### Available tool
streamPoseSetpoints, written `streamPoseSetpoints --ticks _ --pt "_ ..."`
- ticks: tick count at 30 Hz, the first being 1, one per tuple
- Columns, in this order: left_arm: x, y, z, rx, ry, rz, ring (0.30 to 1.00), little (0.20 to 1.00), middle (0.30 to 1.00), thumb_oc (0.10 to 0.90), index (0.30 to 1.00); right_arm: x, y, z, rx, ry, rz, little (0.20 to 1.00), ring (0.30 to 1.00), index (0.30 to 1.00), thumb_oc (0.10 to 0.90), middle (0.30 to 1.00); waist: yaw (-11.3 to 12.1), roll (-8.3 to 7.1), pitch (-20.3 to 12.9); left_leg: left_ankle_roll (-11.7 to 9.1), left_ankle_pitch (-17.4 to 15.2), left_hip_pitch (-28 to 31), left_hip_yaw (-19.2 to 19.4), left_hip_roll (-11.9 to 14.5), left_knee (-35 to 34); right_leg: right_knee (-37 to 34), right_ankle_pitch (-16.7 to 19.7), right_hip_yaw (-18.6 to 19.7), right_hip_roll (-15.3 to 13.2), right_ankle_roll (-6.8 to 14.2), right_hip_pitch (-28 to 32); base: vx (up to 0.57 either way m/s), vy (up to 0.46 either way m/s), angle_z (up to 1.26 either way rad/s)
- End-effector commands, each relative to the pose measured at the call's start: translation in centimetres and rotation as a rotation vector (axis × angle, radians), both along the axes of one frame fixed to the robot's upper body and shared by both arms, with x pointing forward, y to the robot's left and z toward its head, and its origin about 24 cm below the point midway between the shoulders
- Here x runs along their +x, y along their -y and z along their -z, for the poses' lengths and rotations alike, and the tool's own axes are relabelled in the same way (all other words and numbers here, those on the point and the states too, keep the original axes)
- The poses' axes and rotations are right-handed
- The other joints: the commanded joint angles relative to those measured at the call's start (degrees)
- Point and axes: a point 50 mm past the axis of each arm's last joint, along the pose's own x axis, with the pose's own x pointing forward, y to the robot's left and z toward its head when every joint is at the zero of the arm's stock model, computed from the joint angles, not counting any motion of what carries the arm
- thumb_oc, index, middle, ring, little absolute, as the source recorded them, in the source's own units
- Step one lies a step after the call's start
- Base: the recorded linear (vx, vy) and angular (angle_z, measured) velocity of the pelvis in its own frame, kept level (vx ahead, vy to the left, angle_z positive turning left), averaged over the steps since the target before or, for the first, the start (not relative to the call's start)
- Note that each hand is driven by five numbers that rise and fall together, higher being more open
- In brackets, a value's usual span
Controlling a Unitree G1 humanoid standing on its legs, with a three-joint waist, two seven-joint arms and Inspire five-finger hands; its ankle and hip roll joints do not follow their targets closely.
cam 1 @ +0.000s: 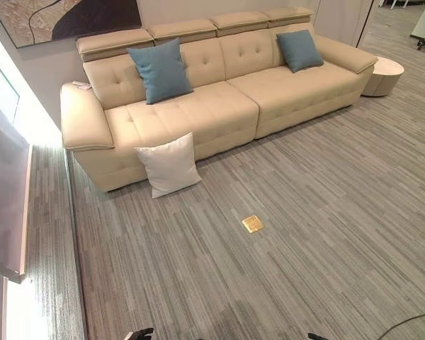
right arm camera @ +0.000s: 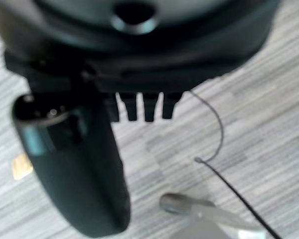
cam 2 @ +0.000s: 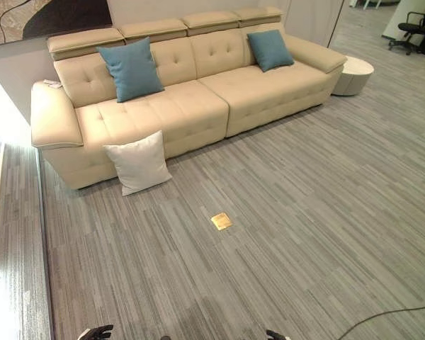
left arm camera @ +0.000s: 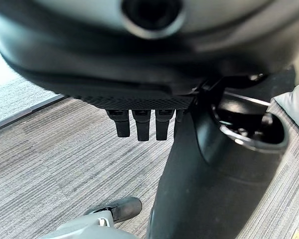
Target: Pick up all the scattered cushions and arrange them neatly on the sofa.
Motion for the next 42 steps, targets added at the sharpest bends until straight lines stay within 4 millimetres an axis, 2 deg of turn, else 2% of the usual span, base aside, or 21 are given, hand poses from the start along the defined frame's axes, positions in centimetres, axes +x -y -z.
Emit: streamPoseSetpoints --ticks 1,16,19,20,23,27,34,37,38,39,40,41,42 --pt "1.4 -0.1 -0.3 0.034 0.023 0.055 0.9 0.9 0.9 0.8 0.9 0.8 0.9 -0.4 -0.057 0.015 -0.035 0.9 0.9 0.9 0.8 0.9 0.61 -1.26 -0.14 -2.18 -6.49 1.2 0.14 1.5 0.08 0.63 -4.02 -0.85 -3.58 6.5 -0.27 0.0 0.0 0.0" --pt "2.9 0.6 -0.5 0.037 0.061 0.111 0.9 0.9 0.9 0.8 0.9 1.6 0.8 -0.5 -0.07 0.026 -0.076 0.9 0.9 0.9 0.8 0.9 -0.03 -1.49 0.84 -2.98 -5.82 0.46 0.47 2.41 0.08 0.63 -4.16 -1.45 -3.14 6.05 -1.07 -0.01 -0.018 0.01" --pt "3.5 0.7 -0.7 0.036 0.075 0.12 0.9 0.9 0.9 0.8 0.9 2.0 0.9 -0.7 -0.076 0.037 -0.076 0.9 0.9 0.9 0.8 0.9 -0.16 -1.92 2.22 -3.52 -5.5 -2.5 0.39 2.49 3.13 0.63 -4.0 -1.95 -3.3 5.53 -1.84 -0.09 -0.021 0.2" --pt "4.0 0.8 -0.8 0.036 0.091 0.121 0.9 0.9 0.9 0.8 0.9 2.3 1.0 -0.8 -0.081 0.05 -0.075 0.9 0.9 0.9 0.8 0.9 -0.13 -2.21 3.11 -3.89 -5.67 -5.02 0.64 2.37 6.05 0.63 -4.01 -2.49 -3.55 5.08 -2.25 -0.08 -0.014 0.56" --pt "4.4 0.9 -0.9 0.038 0.099 0.123 0.9 0.9 0.9 0.8 0.9 2.8 1.2 -1.0 -0.088 0.063 -0.07 0.9 0.9 0.9 0.8 0.9 -0.39 -2.53 3.41 -3.98 -6.11 -7.51 3.02 2.41 8.87 0.63 -4.04 -4.78 -4.27 4.84 -2.6 -0.04 0.005 0.49" --pt "3.9 0.9 -0.7 0.043 0.077 0.128 0.9 0.9 0.9 0.8 0.9 2.8 1.3 -1.0 -0.088 0.061 -0.069 0.9 0.9 0.9 0.8 0.9 -0.95 -2.51 2.96 -3.41 -6.92 -7.88 6.31 2.89 9.51 0.63 -4.22 -6.38 -4.71 4.94 -2.74 0.04 0.056 0.58" --pt "3.7 0.1 -0.8 0.055 0.076 0.1 0.9 0.9 0.9 0.8 0.9 3.3 0.6 -0.9 -0.08 0.065 -0.105 0.9 0.9 0.9 0.8 0.9 0.2 -3.24 2.48 -1.62 -8.08 -8.09 5.24 1.43 8.64 1.29 -4.23 -5.31 -5.28 5.65 -2.98 0.06 0.104 0.08" --pt "4.0 -0.4 -1.0 0.062 0.085 0.098 0.9 0.9 0.9 0.8 0.9 3.7 0.0 -0.9 -0.072 0.067 -0.134 0.9 0.9 0.9 0.8 0.9 1.0 -3.52 2.47 -0.25 -8.32 -7.86 5.13 0.8 7.75 6.53 -5.32 -5.14 -6.44 6.46 -5.16 0.07 0.19 -0.05" --pt "4.4 -0.9 -1.2 0.074 0.098 0.094 0.9 0.9 0.9 0.8 0.9 4.4 -0.3 -1.0 -0.066 0.085 -0.148 0.9 0.9 0.9 0.8 0.9 1.45 -3.47 3.49 0.61 -8.77 -7.4 5.38 0.76 7.58 12.98 -5.3 -5.77 -7.78 7.95 -7.76 0.04 0.182 -0.16" --pt "4.4 -0.9 -1.3 0.074 0.099 0.094 0.9 0.9 0.9 0.8 0.9 4.4 -0.3 -1.0 -0.066 0.086 -0.148 0.9 0.9 0.9 0.8 0.9 1.49 -3.5 3.47 0.63 -8.77 -7.43 5.43 0.72 7.59 13.18 -5.39 -5.71 -7.84 7.98 -7.91 0.06 0.223 -0.2" --pt "4.5 -1.3 -1.4 0.087 0.1 0.092 0.9 0.9 0.9 0.8 0.9 4.8 -0.5 -1.1 -0.06 0.096 -0.157 0.9 0.9 0.9 0.8 0.9 1.27 -3.03 4.4 1.03 -8.95 -6.37 5.16 0.99 7.4 19.53 -4.22 -6.18 -8.65 9.06 -10.63 0.04 0.104 -0.13" --pt "4.5 -1.3 -1.4 0.087 0.1 0.092 0.9 0.9 0.9 0.8 0.9 4.8 -0.5 -1.1 -0.06 0.096 -0.157 0.9 0.9 0.9 0.8 0.9 1.27 -3.06 4.39 1.06 -8.95 -6.39 5.17 0.94 7.4 19.71 -4.3 -6.15 -8.71 9.09 -10.74 0.17 0.177 -0.09" --pt "4.7 -1.5 -1.5 0.09 0.106 0.09 0.9 0.9 0.9 0.8 0.9 4.9 -0.5 -1.1 -0.056 0.104 -0.154 0.9 0.9 0.9 0.8 0.9 0.77 -2.59 4.96 1.36 -9.44 -4.27 3.67 0.69 6.95 23.59 -4.05 -4.8 -7.96 9.09 -12.43 0.13 0.076 0.03"
